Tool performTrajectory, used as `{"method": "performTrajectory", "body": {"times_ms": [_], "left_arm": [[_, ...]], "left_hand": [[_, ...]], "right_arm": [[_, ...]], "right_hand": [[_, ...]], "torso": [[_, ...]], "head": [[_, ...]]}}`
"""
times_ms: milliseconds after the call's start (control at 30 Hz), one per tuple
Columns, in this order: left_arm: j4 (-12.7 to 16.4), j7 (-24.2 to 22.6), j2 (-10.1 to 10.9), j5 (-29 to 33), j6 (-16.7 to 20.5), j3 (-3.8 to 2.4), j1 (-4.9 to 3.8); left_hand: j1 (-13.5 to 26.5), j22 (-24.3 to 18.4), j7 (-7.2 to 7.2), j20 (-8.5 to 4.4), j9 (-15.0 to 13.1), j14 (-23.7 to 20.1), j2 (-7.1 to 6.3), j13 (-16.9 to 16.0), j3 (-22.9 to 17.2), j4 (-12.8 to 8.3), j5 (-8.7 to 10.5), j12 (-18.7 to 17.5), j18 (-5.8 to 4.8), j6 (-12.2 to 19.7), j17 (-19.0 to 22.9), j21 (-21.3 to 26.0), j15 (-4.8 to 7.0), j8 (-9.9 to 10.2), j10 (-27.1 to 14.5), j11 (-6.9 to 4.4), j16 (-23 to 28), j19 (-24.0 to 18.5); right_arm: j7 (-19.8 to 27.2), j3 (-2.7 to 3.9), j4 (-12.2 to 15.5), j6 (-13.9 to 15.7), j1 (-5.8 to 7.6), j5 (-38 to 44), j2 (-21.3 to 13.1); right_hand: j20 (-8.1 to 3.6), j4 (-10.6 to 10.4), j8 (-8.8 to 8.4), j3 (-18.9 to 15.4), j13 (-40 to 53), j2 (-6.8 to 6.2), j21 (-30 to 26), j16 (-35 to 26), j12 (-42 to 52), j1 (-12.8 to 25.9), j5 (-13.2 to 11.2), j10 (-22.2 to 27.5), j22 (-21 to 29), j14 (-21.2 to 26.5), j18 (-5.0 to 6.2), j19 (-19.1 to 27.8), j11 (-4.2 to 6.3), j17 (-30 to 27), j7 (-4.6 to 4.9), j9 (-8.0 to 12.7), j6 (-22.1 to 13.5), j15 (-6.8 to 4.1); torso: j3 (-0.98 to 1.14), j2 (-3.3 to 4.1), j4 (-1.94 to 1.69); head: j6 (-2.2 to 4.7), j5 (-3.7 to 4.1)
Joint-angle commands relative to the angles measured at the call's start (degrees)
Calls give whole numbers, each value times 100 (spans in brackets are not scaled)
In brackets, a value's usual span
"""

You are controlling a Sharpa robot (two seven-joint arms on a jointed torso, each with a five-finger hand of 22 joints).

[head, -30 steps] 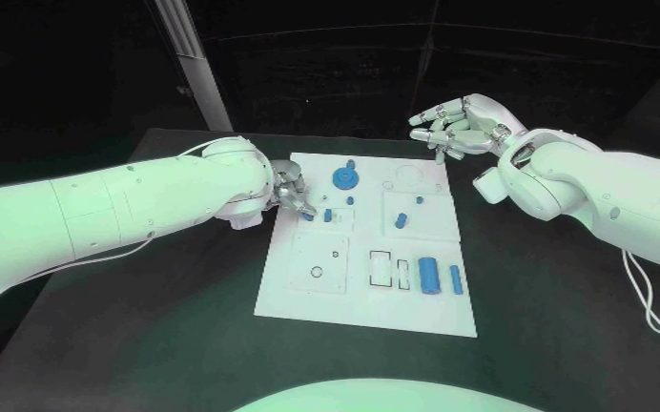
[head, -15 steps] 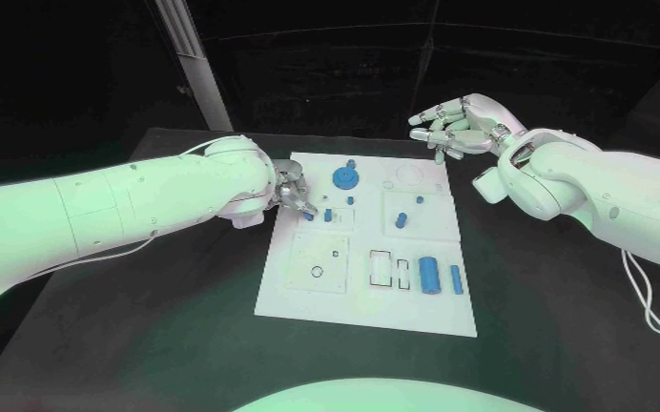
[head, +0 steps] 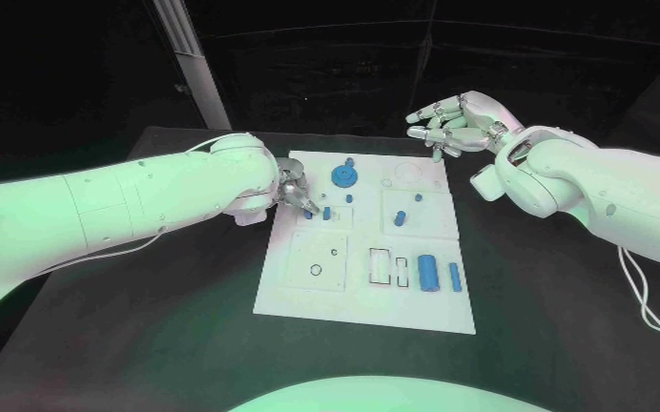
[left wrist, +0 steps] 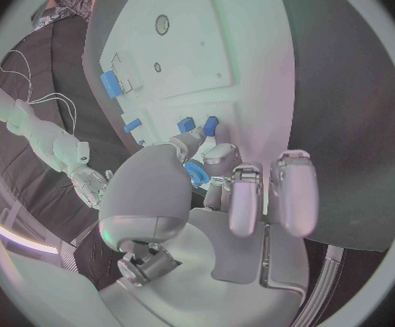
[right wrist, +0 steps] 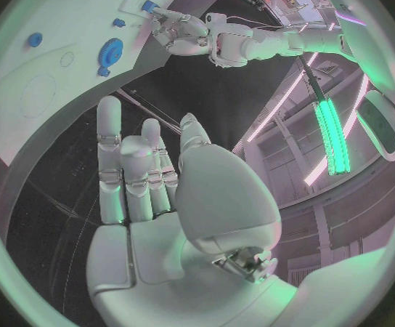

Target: Assemble the parts on the task board

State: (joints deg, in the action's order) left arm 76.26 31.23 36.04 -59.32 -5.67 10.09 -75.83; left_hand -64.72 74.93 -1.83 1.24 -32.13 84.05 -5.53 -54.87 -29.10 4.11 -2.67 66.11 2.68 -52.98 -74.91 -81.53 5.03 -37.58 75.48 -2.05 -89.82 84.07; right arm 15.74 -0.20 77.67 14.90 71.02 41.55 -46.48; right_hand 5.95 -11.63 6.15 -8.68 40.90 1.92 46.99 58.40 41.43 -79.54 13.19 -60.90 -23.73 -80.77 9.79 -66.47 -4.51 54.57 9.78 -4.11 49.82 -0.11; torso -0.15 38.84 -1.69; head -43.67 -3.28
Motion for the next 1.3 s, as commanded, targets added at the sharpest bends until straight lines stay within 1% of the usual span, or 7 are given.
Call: {"method": "performTrajectory", "body": {"times_ms": [33,433,733,967,1133,1200,1300], "left_arm": [[-26,171,-23,17,-168,13,17],[-150,198,-63,18,-101,15,17],[-192,186,-48,56,-7,15,17],[-149,-64,35,220,366,14,17],[-143,-775,131,967,1229,14,15],[-146,-1151,159,1292,1487,15,13],[-152,-1619,183,1680,1671,15,10]], "left_hand": [[99,470,15,-49,-4,595,0,2,38,48,-27,22,-18,-43,-1509,-37,55,-16,7,-26,-18,205],[480,461,-14,-49,-23,595,-110,47,369,314,-24,-8,-16,-26,-1509,-20,45,-21,-35,-2,-18,201],[932,464,-86,-16,23,595,-307,377,1085,756,-24,-242,-17,151,-1509,-11,0,94,-240,61,-18,201],[819,465,-138,26,111,595,-219,507,1533,954,-27,-322,-14,241,-1509,-2,-42,197,-341,107,-18,198],[522,97,-260,95,278,595,-50,1385,1780,1071,-30,-977,73,478,-1509,325,-135,396,-900,215,-18,45],[330,-487,-333,147,368,550,22,1779,1855,1079,-27,-1304,204,602,-1365,850,-192,480,-1235,287,77,-208],[17,-1314,-438,224,489,336,126,1940,1851,1021,-40,-1507,382,776,-778,1642,-279,565,-1522,391,500,-597]], "right_arm": [[45,3,1,-48,11,-60,5],[27,3,-8,-57,11,-87,15],[15,3,-7,-61,11,-86,8],[13,3,-6,-61,11,-85,1],[12,3,-7,-56,11,-85,-3],[11,3,-9,-53,11,-85,-5],[10,3,-12,-49,11,-85,-6]], "right_hand": [[-15,5,37,-29,-8,39,-35,-18,34,-19,22,51,5,-18,78,-45,-8,8,-4,-6,-34,1],[-15,-1,38,-34,-11,46,-38,-45,35,-14,18,54,7,-11,78,-46,-9,-20,-3,-6,-36,1],[-14,-4,38,-37,-13,49,-40,-58,35,-11,16,57,8,-6,78,-45,-10,-31,-2,-6,-38,2],[-14,-7,37,-41,-15,50,-43,-74,34,-8,14,60,9,0,77,-44,-11,-47,-1,-5,-40,3],[-14,-7,37,-41,-15,50,-43,-74,34,-8,14,60,9,0,77,-44,-11,-47,-1,-5,-40,3],[-14,-7,37,-41,-15,50,-43,-74,34,-8,14,60,9,0,77,-44,-11,-47,-1,-5,-40,3],[-14,-7,37,-41,-15,50,-43,-74,34,-8,14,60,9,0,77,-44,-11,-47,-1,-5,-40,3]], "torso": [[0,-4,-5],[-4,-6,-3],[-2,-9,-7],[-6,-6,-10],[0,-10,-9],[-4,-8,-8],[-2,-6,-9]], "head": [[-14,0],[-11,6],[-2,22],[27,34],[44,44],[47,54],[49,59]]}}
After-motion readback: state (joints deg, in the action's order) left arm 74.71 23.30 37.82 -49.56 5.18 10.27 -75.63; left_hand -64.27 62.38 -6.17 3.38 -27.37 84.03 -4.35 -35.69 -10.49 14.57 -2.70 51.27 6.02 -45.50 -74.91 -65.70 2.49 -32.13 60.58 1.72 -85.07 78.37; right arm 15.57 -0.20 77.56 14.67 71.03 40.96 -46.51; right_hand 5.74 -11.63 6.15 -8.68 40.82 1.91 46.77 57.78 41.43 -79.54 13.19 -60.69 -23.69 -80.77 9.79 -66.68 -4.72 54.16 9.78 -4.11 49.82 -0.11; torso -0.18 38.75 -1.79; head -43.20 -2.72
